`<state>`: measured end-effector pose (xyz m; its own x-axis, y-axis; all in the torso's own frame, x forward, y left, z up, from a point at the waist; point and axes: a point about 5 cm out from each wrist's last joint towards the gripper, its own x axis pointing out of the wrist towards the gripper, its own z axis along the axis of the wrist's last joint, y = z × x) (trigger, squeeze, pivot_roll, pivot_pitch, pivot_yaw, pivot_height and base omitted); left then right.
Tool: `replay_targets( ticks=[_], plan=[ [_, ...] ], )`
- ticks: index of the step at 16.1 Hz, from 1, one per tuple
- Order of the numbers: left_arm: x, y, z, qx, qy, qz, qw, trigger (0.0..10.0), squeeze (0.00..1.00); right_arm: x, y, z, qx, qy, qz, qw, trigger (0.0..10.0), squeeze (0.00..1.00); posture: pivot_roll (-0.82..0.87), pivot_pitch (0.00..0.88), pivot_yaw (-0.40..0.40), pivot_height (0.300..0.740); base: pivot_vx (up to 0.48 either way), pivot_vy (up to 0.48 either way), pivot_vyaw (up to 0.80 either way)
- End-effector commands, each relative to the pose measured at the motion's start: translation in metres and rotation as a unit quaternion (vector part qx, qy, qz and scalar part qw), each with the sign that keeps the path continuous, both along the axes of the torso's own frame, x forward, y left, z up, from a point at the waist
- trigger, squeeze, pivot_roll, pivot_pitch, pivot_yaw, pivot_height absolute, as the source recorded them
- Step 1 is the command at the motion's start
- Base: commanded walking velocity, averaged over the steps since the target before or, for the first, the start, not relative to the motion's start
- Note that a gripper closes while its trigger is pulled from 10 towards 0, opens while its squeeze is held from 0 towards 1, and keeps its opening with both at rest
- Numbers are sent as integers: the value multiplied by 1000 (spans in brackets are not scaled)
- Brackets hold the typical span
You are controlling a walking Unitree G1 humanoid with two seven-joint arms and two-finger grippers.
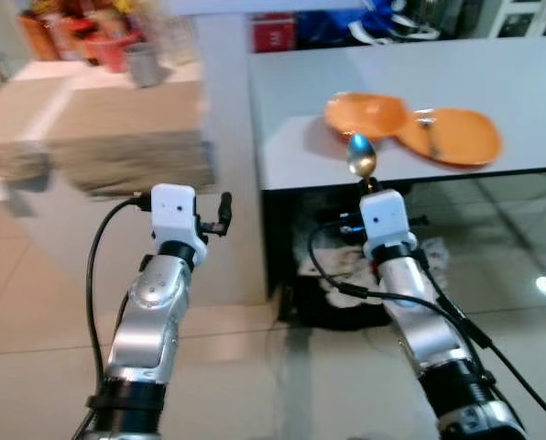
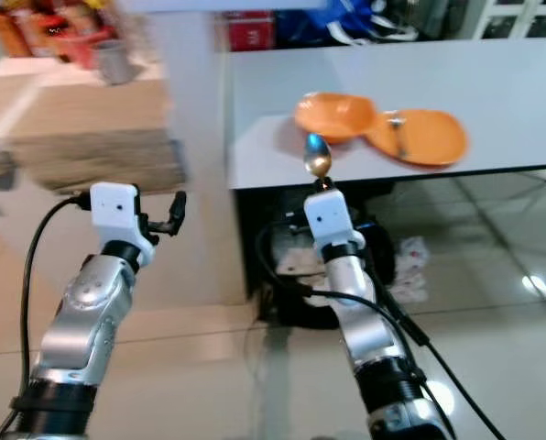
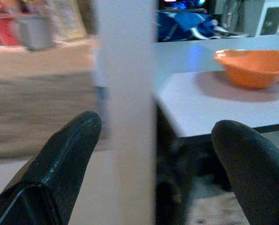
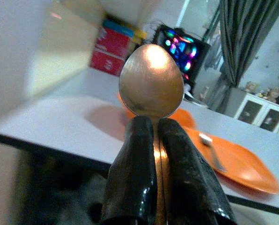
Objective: Setting the table
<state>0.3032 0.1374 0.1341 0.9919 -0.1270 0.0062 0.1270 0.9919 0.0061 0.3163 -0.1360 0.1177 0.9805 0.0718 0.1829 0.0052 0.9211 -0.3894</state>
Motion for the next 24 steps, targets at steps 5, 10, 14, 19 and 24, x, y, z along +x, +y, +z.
replay_targets(
  ticks=[5, 10, 14, 19, 24],
  plan=[
    [2, -2, 4, 10, -8, -3, 1000, 10000, 0, 2, -1, 7, 2, -12, -3, 1000, 0, 0, -71, 0, 62, 740, 268, -393, 0],
    [2, -2, 4, 10, -8, -3, 1000, 10000, 0, 2, -1, 7, 2, -12, -3, 1000, 0, 0, -71, 0, 62, 740, 266, -394, 0],
    [2, -2, 4, 10, -8, -3, 1000, 10000, 0, 2, -1, 7, 2, -12, -3, 1000, 0, 0, -71, 0, 62, 740, 266, -394, 0],
    [2, -2, 4, 11, -9, -4, 1000, 10000, 0, 2, -1, 7, 2, -12, -3, 1000, 0, 0, -71, 0, 62, 740, 266, -395, 0],
    [4, 4, 4, 16, -10, 13, 1000, 10000, 0, 1, 0, 6, 1, -12, -1, 1000, 0, 0, -72, 0, 70, 740, 62, -72, 0]
  ],
)
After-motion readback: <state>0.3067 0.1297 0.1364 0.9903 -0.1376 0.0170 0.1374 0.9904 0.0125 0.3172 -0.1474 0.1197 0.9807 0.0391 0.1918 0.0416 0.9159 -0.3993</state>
